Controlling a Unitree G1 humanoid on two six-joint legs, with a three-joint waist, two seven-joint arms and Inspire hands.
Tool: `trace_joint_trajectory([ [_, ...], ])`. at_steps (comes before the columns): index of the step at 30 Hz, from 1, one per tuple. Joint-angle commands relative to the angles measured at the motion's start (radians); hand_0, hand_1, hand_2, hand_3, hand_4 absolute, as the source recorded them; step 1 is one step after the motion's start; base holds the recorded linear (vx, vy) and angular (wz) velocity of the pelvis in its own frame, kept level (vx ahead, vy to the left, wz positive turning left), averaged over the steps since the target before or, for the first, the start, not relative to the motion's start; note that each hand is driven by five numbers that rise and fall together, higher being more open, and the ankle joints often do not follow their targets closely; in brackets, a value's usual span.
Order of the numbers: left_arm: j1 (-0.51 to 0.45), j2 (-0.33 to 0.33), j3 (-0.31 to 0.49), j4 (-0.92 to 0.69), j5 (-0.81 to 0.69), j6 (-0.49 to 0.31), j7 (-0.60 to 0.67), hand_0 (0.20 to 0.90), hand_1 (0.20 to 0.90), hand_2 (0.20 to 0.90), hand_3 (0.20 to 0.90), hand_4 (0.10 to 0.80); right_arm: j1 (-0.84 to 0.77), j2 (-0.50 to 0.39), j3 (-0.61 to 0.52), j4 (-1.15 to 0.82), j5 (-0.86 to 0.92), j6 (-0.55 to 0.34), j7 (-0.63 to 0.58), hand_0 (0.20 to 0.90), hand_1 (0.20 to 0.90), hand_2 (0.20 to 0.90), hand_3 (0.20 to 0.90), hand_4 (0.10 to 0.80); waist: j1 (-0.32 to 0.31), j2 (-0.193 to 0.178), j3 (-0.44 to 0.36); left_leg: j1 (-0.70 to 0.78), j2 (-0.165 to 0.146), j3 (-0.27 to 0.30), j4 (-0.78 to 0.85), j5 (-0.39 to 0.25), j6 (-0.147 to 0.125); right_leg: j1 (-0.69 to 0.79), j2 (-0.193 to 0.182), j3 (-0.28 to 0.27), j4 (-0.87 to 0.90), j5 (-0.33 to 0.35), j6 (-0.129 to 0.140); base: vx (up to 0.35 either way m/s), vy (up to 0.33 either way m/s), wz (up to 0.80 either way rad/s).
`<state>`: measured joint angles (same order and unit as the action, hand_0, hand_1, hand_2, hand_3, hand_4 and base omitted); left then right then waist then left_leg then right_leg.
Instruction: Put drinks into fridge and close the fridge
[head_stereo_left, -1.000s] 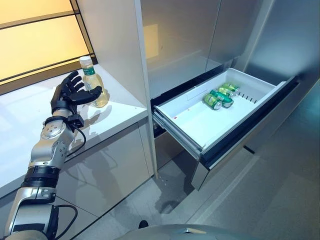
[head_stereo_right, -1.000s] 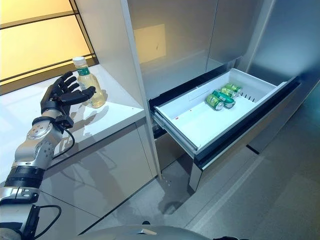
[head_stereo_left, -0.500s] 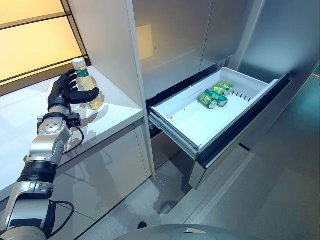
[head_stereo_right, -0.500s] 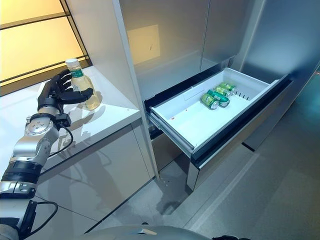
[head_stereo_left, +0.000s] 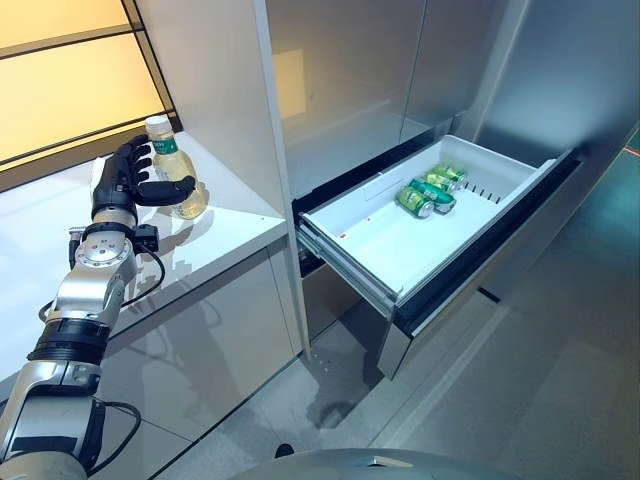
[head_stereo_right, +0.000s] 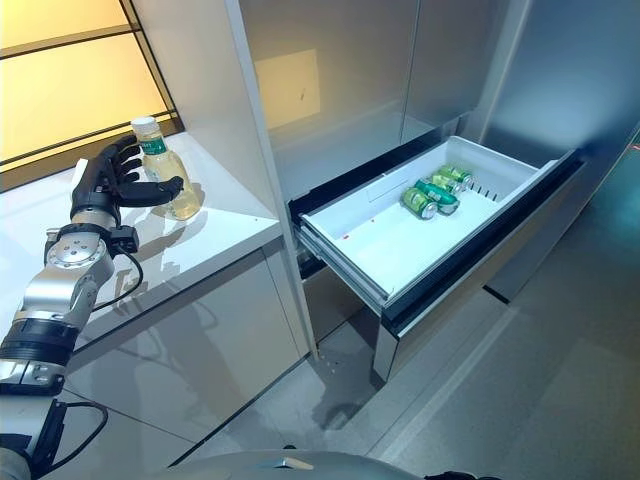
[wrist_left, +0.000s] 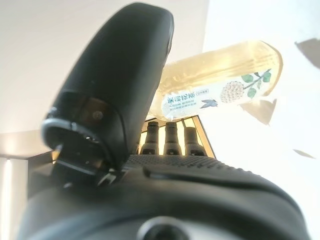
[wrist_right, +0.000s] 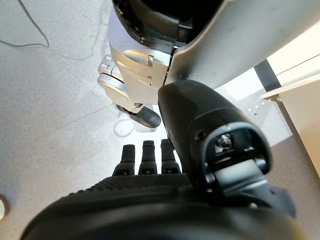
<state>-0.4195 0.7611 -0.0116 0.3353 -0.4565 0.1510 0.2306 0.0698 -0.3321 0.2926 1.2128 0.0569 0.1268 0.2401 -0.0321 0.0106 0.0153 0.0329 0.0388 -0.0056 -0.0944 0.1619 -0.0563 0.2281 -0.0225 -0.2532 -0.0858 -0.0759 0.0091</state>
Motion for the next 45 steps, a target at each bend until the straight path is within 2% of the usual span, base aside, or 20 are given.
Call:
trace_joint_trajectory([
  [1, -0.265, 0.075, 0.011, 0.062, -0.031, -0.136, 0.032, 0.9, 0.9, 0.9, 0.9, 0.8, -0.035, 0.028, 0.037, 0.004, 0.018, -0.03, 0.043, 0.9, 0.9, 0.9, 0.9, 0.8, 0.006, 0.019, -0.021, 0.109, -0.068, 0.007, 0.007, -0.229, 0.041, -0.085, -0.009, 0.101, 0.016, 0.024, 0.066, 0.0, 0.0, 0.0],
  [21, -0.31, 0.022, 0.003, 0.14, -0.193, -0.143, -0.006, 0.9, 0.9, 0.9, 0.9, 0.8, -0.036, 0.024, 0.045, 0.007, 0.005, -0.031, 0.045, 0.9, 0.9, 0.9, 0.9, 0.8, -0.011, 0.019, -0.027, 0.115, -0.069, 0.014, 0.007, -0.232, 0.042, -0.085, -0.006, 0.113, 0.019, 0.023, 0.065, 0.009, 0.002, -0.03],
  [22, -0.31, 0.016, 0.004, 0.14, -0.197, -0.146, -0.006, 0.815, 0.815, 0.815, 0.801, 0.701, -0.036, 0.025, 0.046, 0.008, 0.005, -0.032, 0.045, 0.9, 0.9, 0.9, 0.9, 0.8, -0.011, 0.019, -0.027, 0.115, -0.069, 0.014, 0.007, -0.233, 0.042, -0.086, -0.006, 0.113, 0.019, 0.023, 0.065, 0.0, 0.0, 0.0],
  [23, -0.311, 0.014, 0.004, 0.143, -0.198, -0.15, -0.007, 0.564, 0.564, 0.564, 0.507, 0.407, -0.036, 0.024, 0.046, 0.008, 0.005, -0.033, 0.046, 0.9, 0.9, 0.9, 0.9, 0.8, -0.011, 0.019, -0.027, 0.116, -0.069, 0.014, 0.007, -0.233, 0.043, -0.085, -0.006, 0.113, 0.019, 0.022, 0.065, 0.0, 0.0, 0.0],
  [24, -0.312, 0.01, 0.004, 0.145, -0.198, -0.155, -0.007, 0.382, 0.382, 0.382, 0.296, 0.196, -0.035, 0.024, 0.045, 0.009, 0.004, -0.034, 0.047, 0.9, 0.9, 0.9, 0.9, 0.8, -0.012, 0.018, -0.027, 0.116, -0.069, 0.015, 0.007, -0.234, 0.043, -0.085, -0.005, 0.114, 0.019, 0.022, 0.065, 0.0, 0.0, 0.0],
  [25, -0.312, 0.008, 0.004, 0.147, -0.201, -0.158, -0.01, 0.3, 0.3, 0.3, 0.2, 0.1, -0.035, 0.025, 0.046, 0.009, 0.003, -0.033, 0.046, 0.9, 0.9, 0.9, 0.9, 0.8, -0.013, 0.018, -0.028, 0.117, -0.069, 0.015, 0.007, -0.234, 0.043, -0.085, -0.005, 0.114, 0.019, 0.022, 0.065, 0.0, 0.0, 0.0],
  [35, -0.309, -0.003, 0.004, 0.149, -0.208, -0.167, -0.014, 0.3, 0.3, 0.3, 0.2, 0.1, -0.034, 0.023, 0.045, 0.01, 0.0, -0.034, 0.048, 0.9, 0.9, 0.9, 0.9, 0.8, -0.016, 0.018, -0.029, 0.117, -0.07, 0.015, 0.007, -0.234, 0.043, -0.088, -0.005, 0.117, 0.022, 0.022, 0.065, 0.0, 0.0, 0.0],
  [45, -0.301, -0.011, 0.012, 0.137, -0.207, -0.212, 0.005, 0.3, 0.3, 0.3, 0.2, 0.1, -0.032, 0.022, 0.047, 0.011, -0.012, -0.044, 0.044, 0.9, 0.9, 0.9, 0.9, 0.8, -0.016, 0.015, -0.028, 0.116, -0.071, 0.016, 0.007, -0.234, 0.045, -0.09, -0.005, 0.119, 0.023, 0.023, 0.064, 0.0, 0.0, 0.0],
])
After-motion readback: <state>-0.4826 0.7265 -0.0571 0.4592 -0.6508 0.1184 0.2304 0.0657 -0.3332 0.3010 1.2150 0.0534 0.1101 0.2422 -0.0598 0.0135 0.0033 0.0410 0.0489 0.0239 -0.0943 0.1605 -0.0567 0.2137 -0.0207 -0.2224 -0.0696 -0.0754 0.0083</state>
